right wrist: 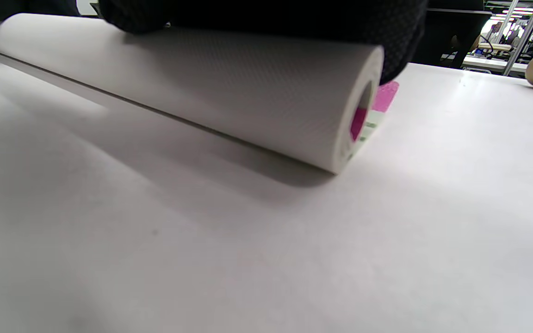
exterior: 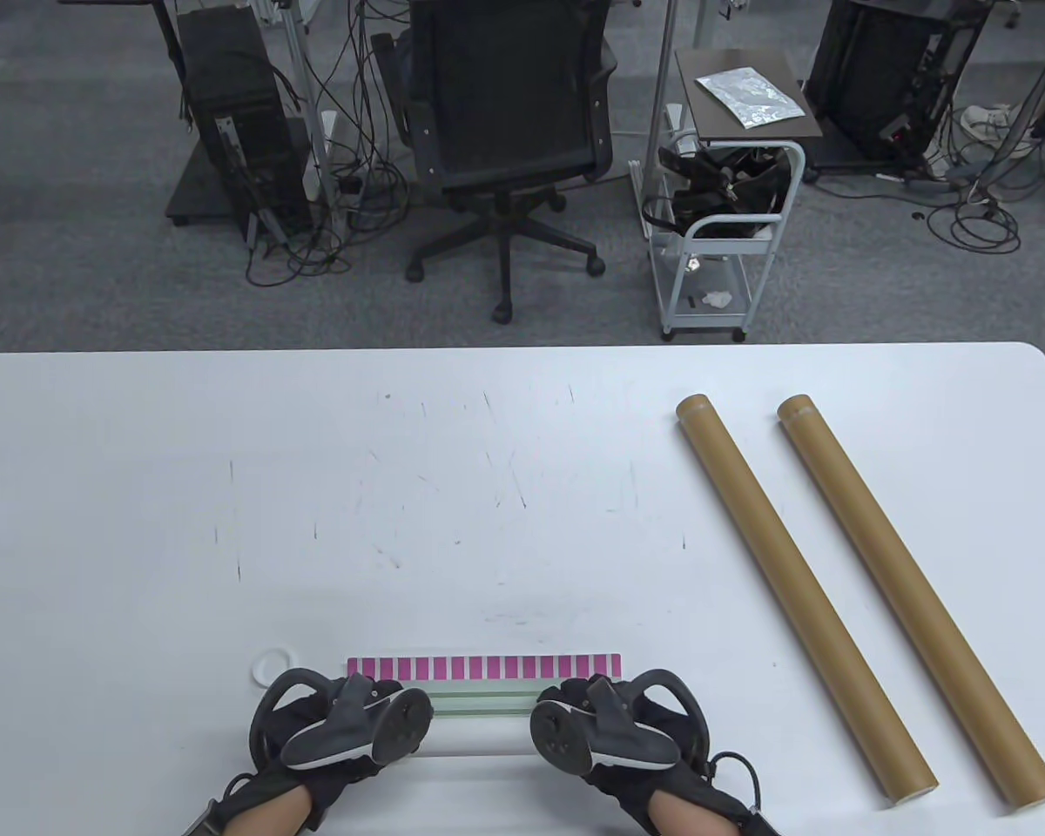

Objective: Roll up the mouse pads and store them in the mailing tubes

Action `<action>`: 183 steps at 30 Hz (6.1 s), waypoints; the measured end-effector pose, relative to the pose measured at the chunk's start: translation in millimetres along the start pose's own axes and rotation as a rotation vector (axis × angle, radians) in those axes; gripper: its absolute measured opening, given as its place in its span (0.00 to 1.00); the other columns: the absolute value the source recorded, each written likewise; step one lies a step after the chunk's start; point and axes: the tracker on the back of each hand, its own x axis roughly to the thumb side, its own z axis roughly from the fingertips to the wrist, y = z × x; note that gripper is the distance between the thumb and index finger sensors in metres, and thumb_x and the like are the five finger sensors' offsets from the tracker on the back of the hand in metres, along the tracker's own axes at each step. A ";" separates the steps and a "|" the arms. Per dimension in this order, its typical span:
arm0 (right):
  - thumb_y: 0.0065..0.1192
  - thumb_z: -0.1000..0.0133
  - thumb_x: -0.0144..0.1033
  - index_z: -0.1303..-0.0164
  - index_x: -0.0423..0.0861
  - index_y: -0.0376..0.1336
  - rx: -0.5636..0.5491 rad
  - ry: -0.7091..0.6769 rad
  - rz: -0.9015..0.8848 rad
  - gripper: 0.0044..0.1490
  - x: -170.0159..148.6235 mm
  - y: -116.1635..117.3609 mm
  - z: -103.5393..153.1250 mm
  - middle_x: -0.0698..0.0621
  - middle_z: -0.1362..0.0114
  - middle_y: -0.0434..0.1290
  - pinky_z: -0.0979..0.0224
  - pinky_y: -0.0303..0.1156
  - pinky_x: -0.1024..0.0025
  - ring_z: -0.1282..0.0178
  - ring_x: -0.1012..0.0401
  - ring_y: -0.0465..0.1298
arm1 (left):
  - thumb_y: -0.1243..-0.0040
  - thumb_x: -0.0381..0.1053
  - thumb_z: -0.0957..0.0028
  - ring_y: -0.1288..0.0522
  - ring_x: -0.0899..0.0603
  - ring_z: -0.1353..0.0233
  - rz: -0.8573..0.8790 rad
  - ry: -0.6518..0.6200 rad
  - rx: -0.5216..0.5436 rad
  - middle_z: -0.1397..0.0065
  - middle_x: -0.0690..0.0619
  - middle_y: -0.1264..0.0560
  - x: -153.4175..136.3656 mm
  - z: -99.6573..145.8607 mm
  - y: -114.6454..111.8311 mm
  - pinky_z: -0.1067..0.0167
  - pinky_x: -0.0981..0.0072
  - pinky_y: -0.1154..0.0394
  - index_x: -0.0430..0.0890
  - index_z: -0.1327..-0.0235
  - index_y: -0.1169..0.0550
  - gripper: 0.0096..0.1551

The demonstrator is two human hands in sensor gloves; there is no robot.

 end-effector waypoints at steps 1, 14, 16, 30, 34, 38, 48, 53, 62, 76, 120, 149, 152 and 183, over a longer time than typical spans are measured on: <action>0.52 0.45 0.44 0.30 0.48 0.63 -0.038 0.002 0.032 0.32 1.9 -2.2 2.4 0.47 0.31 0.73 0.32 0.71 0.51 0.37 0.50 0.75 | 0.49 0.62 0.59 0.17 0.51 0.41 0.013 0.003 -0.002 0.40 0.63 0.18 -1.3 -0.4 -1.0 0.43 0.67 0.18 0.65 0.44 0.22 0.27; 0.51 0.45 0.41 0.31 0.48 0.63 -0.066 0.029 0.120 0.31 5.9 -0.4 -0.3 0.48 0.32 0.73 0.33 0.73 0.53 0.38 0.52 0.77 | 0.42 0.65 0.64 0.19 0.50 0.38 -0.062 -0.012 0.119 0.37 0.61 0.21 11.0 6.1 -1.4 0.39 0.65 0.21 0.63 0.41 0.24 0.32; 0.47 0.44 0.40 0.29 0.47 0.62 -0.052 0.045 0.102 0.31 4.8 2.7 -2.1 0.46 0.31 0.72 0.33 0.72 0.53 0.37 0.50 0.76 | 0.45 0.65 0.63 0.20 0.52 0.36 -0.127 0.013 0.119 0.36 0.63 0.22 11.2 3.8 -4.4 0.37 0.66 0.21 0.64 0.40 0.27 0.33; 0.59 0.48 0.45 0.35 0.48 0.67 -0.048 0.011 0.143 0.31 7.3 -7.9 4.3 0.48 0.36 0.76 0.36 0.75 0.55 0.42 0.52 0.78 | 0.50 0.61 0.59 0.18 0.50 0.39 0.011 -0.027 0.003 0.38 0.61 0.19 5.8 0.8 -1.8 0.41 0.65 0.20 0.63 0.41 0.24 0.29; 0.56 0.47 0.43 0.34 0.48 0.66 -0.048 0.018 0.152 0.31 7.6 -6.2 2.9 0.48 0.35 0.76 0.36 0.75 0.55 0.41 0.52 0.78 | 0.46 0.63 0.60 0.18 0.50 0.42 -0.119 -0.006 0.123 0.41 0.61 0.18 13.5 9.1 4.5 0.45 0.68 0.19 0.63 0.44 0.22 0.28; 0.48 0.44 0.40 0.31 0.46 0.64 -0.030 0.053 0.102 0.31 2.4 0.7 -1.8 0.46 0.32 0.74 0.34 0.73 0.54 0.38 0.49 0.77 | 0.45 0.64 0.61 0.21 0.51 0.33 -0.111 0.001 0.085 0.35 0.62 0.22 10.5 5.9 -3.0 0.33 0.62 0.23 0.63 0.39 0.27 0.32; 0.49 0.44 0.41 0.31 0.46 0.65 -0.011 0.018 0.058 0.31 0.7 -1.2 2.6 0.46 0.32 0.74 0.34 0.73 0.53 0.38 0.49 0.77 | 0.48 0.62 0.60 0.19 0.51 0.37 0.035 -0.014 0.001 0.38 0.61 0.20 0.5 0.2 -2.7 0.35 0.62 0.21 0.64 0.41 0.25 0.30; 0.56 0.48 0.49 0.37 0.48 0.69 -0.105 0.047 0.231 0.31 5.6 -7.2 6.7 0.47 0.39 0.78 0.40 0.76 0.57 0.46 0.53 0.80 | 0.48 0.63 0.60 0.17 0.51 0.41 0.085 -0.024 -0.001 0.41 0.60 0.18 -4.6 1.7 -3.2 0.40 0.64 0.19 0.63 0.42 0.23 0.30; 0.51 0.45 0.43 0.36 0.46 0.69 -0.112 0.085 0.253 0.30 9.3 -1.7 2.7 0.46 0.37 0.77 0.39 0.76 0.55 0.44 0.50 0.79 | 0.49 0.62 0.58 0.22 0.48 0.32 0.032 0.003 0.075 0.30 0.60 0.27 0.0 7.1 -2.9 0.32 0.60 0.23 0.60 0.42 0.28 0.28; 0.51 0.45 0.43 0.37 0.48 0.68 -0.141 0.097 0.238 0.28 5.5 -2.9 -0.1 0.47 0.37 0.77 0.38 0.75 0.55 0.44 0.52 0.79 | 0.46 0.64 0.60 0.24 0.48 0.29 0.042 -0.004 0.139 0.28 0.61 0.27 -3.9 10.7 8.4 0.29 0.58 0.25 0.62 0.36 0.28 0.33; 0.52 0.47 0.54 0.15 0.41 0.45 0.076 0.082 -0.020 0.53 -16.1 7.2 -5.3 0.38 0.15 0.55 0.25 0.61 0.42 0.20 0.39 0.60 | 0.51 0.68 0.58 0.48 0.39 0.15 0.063 -0.047 -0.131 0.15 0.50 0.53 28.5 -18.0 -12.1 0.20 0.45 0.42 0.52 0.25 0.57 0.53; 0.55 0.47 0.48 0.22 0.44 0.57 -0.019 0.015 0.219 0.42 4.4 6.5 0.4 0.42 0.23 0.66 0.27 0.66 0.44 0.28 0.43 0.68 | 0.43 0.63 0.60 0.28 0.48 0.26 -0.304 -0.019 0.201 0.26 0.61 0.29 44.0 4.5 4.3 0.29 0.61 0.27 0.64 0.34 0.30 0.35; 0.55 0.47 0.47 0.23 0.44 0.56 -0.013 0.019 0.180 0.42 1.9 7.4 -0.6 0.43 0.25 0.67 0.27 0.66 0.45 0.30 0.45 0.69 | 0.40 0.61 0.61 0.21 0.50 0.33 -0.282 -0.025 0.200 0.33 0.59 0.22 49.8 3.6 2.8 0.34 0.64 0.22 0.60 0.37 0.27 0.33; 0.60 0.48 0.54 0.22 0.51 0.50 -0.468 -0.050 0.414 0.45 38.4 -9.3 16.0 0.52 0.33 0.71 0.40 0.77 0.66 0.48 0.62 0.79 | 0.33 0.66 0.64 0.16 0.57 0.60 -0.038 0.054 0.324 0.59 0.64 0.16 23.7 13.3 15.5 0.52 0.66 0.17 0.60 0.53 0.22 0.25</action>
